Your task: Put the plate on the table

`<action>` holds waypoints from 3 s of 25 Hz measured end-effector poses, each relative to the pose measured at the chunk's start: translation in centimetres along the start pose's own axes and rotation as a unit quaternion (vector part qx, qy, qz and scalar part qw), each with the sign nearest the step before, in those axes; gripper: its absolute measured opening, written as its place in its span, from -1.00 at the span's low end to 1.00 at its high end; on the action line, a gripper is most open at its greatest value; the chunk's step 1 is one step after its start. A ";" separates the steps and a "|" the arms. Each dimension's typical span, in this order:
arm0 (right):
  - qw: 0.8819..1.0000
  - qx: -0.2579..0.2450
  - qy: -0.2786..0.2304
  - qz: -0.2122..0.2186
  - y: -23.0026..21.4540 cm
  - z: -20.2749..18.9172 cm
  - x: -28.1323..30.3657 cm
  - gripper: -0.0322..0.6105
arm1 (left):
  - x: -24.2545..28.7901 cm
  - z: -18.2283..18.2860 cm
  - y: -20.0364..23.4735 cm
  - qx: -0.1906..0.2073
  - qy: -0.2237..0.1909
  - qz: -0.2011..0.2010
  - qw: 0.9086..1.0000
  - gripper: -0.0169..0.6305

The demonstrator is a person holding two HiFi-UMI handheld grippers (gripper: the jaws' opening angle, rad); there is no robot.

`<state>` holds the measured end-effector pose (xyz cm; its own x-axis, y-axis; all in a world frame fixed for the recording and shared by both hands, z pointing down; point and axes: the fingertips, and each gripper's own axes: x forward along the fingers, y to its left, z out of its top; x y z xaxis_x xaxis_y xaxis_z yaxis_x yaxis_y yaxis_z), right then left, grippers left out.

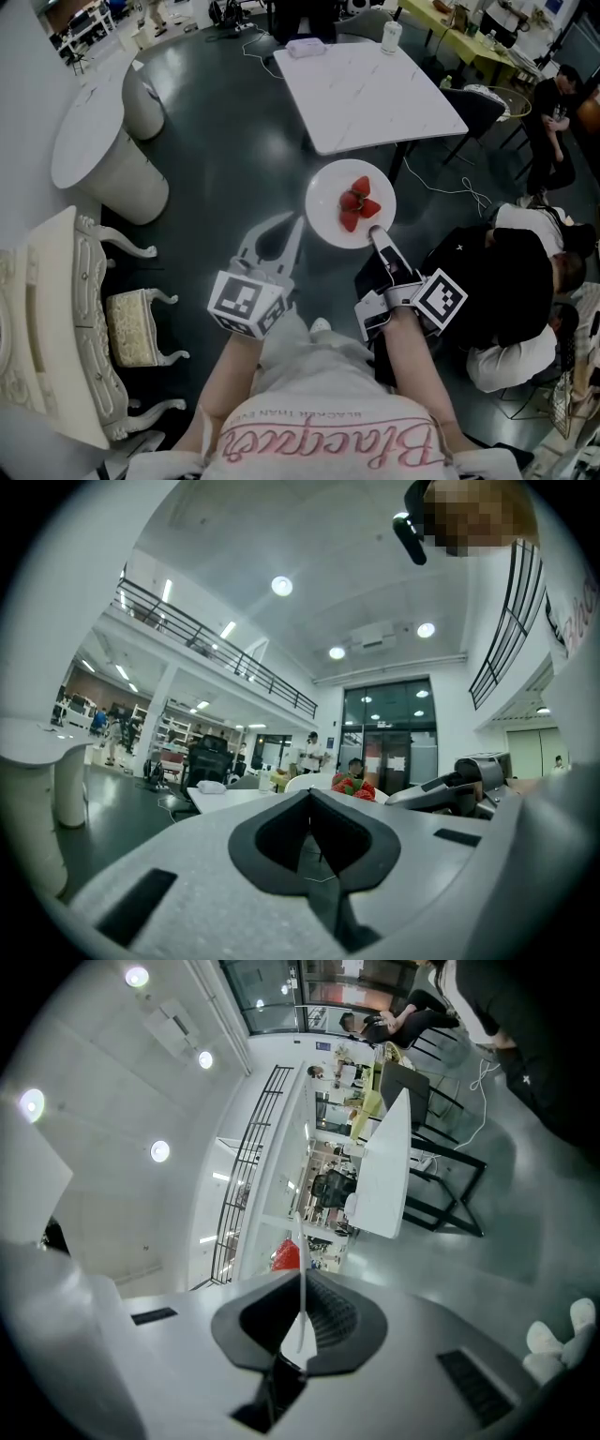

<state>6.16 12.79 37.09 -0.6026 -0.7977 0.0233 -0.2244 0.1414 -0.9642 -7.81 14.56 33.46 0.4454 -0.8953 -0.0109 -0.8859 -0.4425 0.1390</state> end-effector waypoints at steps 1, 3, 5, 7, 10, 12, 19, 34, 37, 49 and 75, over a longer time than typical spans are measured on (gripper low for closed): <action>1.000 0.002 -0.001 -0.001 -0.2 0.1 0.5 -0.86 | 0.4 -0.1 0.4 -0.001 0.002 -0.001 1.000 -0.94; 1.000 0.003 -0.003 -0.007 -0.7 0.6 1.5 -0.86 | 1.5 -0.2 1.3 0.000 0.005 -0.005 1.000 -0.94; 1.000 0.005 -0.006 -0.013 -1.2 1.4 2.9 -0.86 | 3.1 -0.1 2.3 -0.001 0.006 -0.009 1.000 -0.94; 1.000 0.009 -0.011 -0.016 -1.6 2.3 4.6 -0.86 | 4.8 0.0 3.4 -0.001 0.008 -0.014 1.000 -0.94; 1.000 0.011 -0.018 -0.020 -2.2 3.7 7.8 -0.86 | 7.7 -0.2 5.6 0.001 0.014 -0.022 1.000 -0.94; 0.999 0.012 -0.023 -0.022 -2.5 4.6 10.1 -0.86 | 9.8 -0.2 7.3 0.001 0.016 -0.027 1.000 -0.94; 0.999 0.013 -0.046 -0.024 -2.9 8.2 18.6 -0.86 | 17.4 1.1 13.6 0.007 0.015 -0.051 0.999 -0.94; 0.994 0.010 -0.092 -0.060 -6.3 15.4 29.9 -0.86 | 31.3 0.3 21.7 0.007 0.031 -0.104 0.994 -0.94; 0.993 0.011 -0.094 -0.066 -7.1 17.3 31.3 -0.86 | 33.7 0.0 22.3 0.003 0.033 -0.106 0.994 -0.94; 0.995 0.009 -0.059 -0.084 -12.7 26.8 39.1 -0.86 | 45.1 -2.3 25.3 0.004 0.054 -0.079 0.995 -0.94; 0.980 0.007 0.087 -0.181 -30.3 34.0 50.8 -0.86 | 59.4 -9.9 29.1 -0.010 0.153 -0.037 0.987 -0.94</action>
<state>8.42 -51.94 58.46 -0.6069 -0.6828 0.4068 -0.4375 -0.1403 -0.8882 -5.82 -50.99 46.64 0.5295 -0.8014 0.2781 -0.8483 -0.5018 0.1691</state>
